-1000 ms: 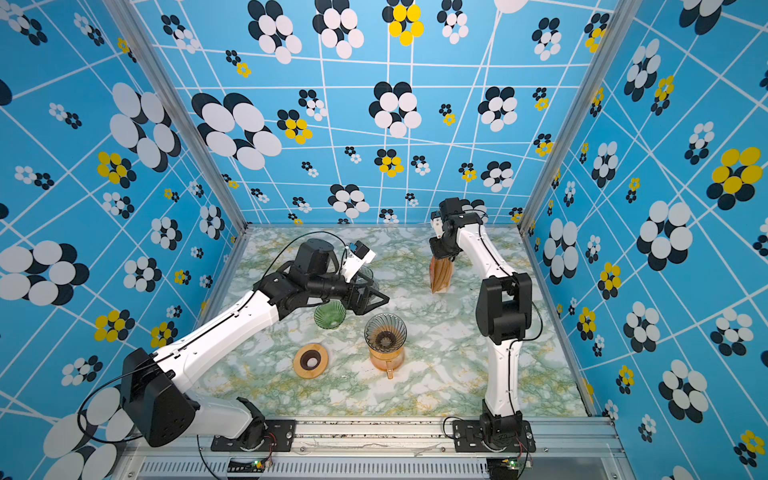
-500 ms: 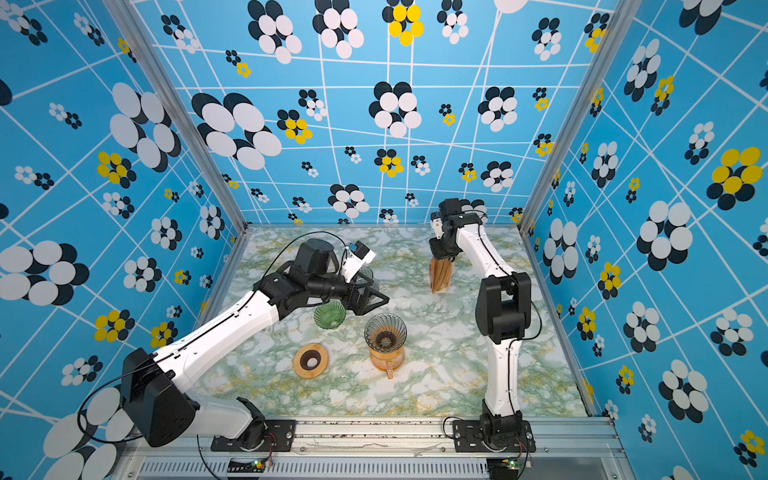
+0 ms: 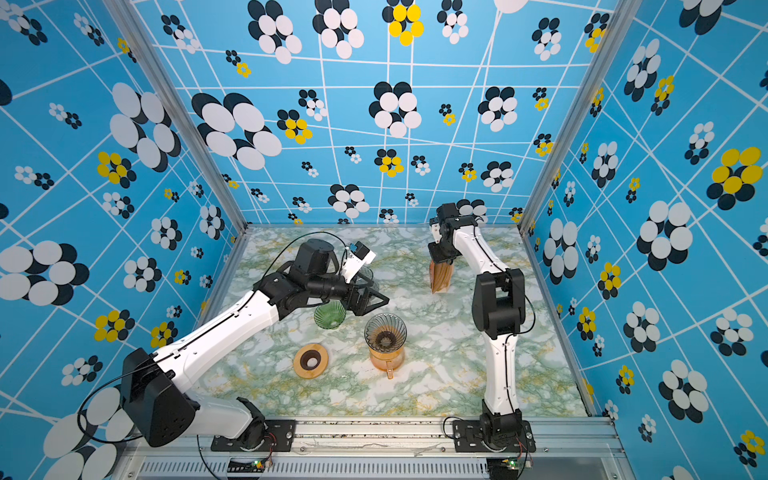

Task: Place the coffee filter in the dripper
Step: 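Lower the right gripper into the COFFEE box and pinch the front paper filter, then pull the paper filter up out of the COFFEE box with the right gripper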

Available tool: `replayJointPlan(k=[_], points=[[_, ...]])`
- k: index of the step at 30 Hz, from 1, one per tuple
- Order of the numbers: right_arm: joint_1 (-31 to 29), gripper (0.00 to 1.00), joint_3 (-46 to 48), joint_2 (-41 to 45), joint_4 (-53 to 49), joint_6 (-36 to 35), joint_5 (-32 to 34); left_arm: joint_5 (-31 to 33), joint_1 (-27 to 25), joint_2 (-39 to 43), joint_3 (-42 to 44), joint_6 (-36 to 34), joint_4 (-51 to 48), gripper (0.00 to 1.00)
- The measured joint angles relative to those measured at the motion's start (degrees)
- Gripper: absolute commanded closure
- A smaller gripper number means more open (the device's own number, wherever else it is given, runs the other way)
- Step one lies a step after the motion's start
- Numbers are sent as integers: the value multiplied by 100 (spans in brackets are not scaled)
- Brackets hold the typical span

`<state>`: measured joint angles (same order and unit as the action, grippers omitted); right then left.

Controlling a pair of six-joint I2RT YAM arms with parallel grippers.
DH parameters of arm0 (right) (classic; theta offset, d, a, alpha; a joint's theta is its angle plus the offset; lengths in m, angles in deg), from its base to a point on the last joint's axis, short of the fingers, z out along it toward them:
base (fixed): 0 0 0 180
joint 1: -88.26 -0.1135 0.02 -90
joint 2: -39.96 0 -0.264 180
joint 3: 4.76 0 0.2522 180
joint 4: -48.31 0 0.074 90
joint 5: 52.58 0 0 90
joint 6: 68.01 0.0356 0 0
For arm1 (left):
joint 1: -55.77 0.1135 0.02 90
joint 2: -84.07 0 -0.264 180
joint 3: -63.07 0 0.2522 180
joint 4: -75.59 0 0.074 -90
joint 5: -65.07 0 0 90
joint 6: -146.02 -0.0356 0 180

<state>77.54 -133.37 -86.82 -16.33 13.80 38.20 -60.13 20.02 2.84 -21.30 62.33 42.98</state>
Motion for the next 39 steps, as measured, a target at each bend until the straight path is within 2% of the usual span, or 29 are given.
replayJointPlan(k=[7, 21, 31, 39], points=[[0, 84, 61, 7, 98, 157, -87, -2, 0, 0, 0, -17, -2, 1], [0, 84, 1121, 302, 981, 935, -323, -44, 0, 0, 0, -39, -17, 1], [0, 92, 1362, 494, 1351, 1078, -321, -46, 0, 0, -2, -39, -46, 1], [0, 94, 1434, 748, 1362, 1080, -323, -94, 0, 0, -4, -39, -46, 1]])
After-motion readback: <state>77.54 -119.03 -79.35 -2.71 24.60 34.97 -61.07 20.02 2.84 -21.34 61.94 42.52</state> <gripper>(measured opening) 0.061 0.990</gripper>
